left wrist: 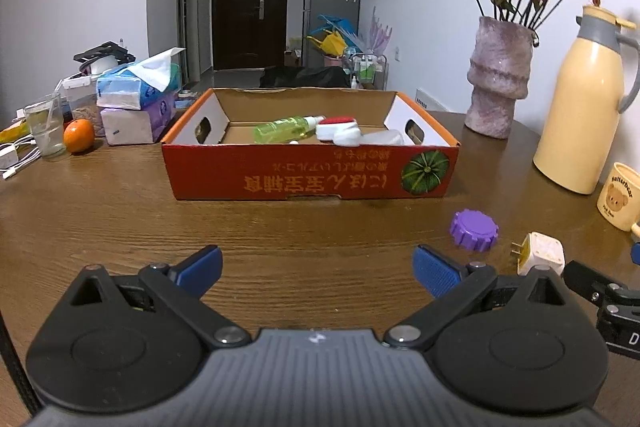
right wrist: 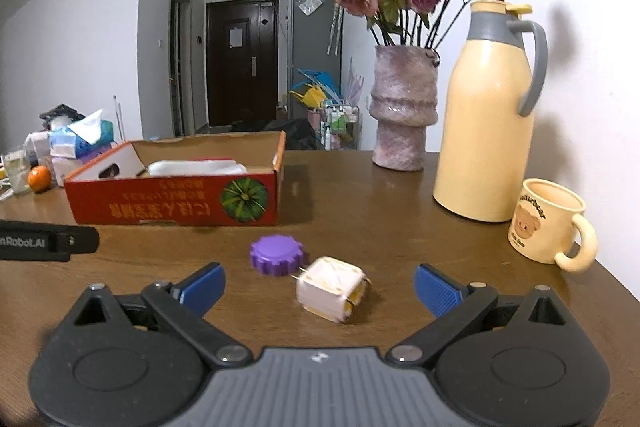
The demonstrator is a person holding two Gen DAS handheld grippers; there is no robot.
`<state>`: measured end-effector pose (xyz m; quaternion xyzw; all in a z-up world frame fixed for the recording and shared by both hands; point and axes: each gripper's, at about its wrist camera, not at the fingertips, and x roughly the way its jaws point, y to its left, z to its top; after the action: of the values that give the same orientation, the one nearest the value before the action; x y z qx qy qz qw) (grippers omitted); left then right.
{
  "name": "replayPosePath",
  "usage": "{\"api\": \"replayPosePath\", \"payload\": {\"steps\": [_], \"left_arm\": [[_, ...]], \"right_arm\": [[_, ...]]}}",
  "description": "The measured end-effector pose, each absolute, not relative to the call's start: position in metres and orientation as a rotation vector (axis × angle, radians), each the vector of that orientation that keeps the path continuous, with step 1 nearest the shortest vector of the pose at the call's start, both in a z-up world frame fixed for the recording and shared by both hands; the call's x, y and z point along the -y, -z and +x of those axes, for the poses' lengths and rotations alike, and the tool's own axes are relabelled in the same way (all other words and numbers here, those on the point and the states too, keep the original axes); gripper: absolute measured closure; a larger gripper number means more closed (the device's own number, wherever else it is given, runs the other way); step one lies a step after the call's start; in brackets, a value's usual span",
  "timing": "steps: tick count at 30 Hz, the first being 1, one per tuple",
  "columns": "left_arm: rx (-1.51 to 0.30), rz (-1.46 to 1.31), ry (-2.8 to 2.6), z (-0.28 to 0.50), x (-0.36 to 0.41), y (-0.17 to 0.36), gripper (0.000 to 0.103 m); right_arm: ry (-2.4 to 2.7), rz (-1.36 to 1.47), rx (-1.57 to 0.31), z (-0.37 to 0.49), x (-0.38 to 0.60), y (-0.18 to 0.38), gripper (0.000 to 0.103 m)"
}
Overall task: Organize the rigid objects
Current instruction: 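Withdraw both tools from the box toward the purple cap and plug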
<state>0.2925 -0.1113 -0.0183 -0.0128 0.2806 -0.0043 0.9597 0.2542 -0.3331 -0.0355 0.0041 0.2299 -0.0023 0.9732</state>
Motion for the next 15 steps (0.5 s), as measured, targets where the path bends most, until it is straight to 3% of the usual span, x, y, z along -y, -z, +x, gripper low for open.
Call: {"api": "replayPosePath", "payload": {"steps": [15], "left_arm": [[-0.600,0.004,0.014,0.309,0.134,0.034,0.000]], "right_arm": [[-0.001,-0.036,-0.540,0.294,0.341,0.062,0.004]]}}
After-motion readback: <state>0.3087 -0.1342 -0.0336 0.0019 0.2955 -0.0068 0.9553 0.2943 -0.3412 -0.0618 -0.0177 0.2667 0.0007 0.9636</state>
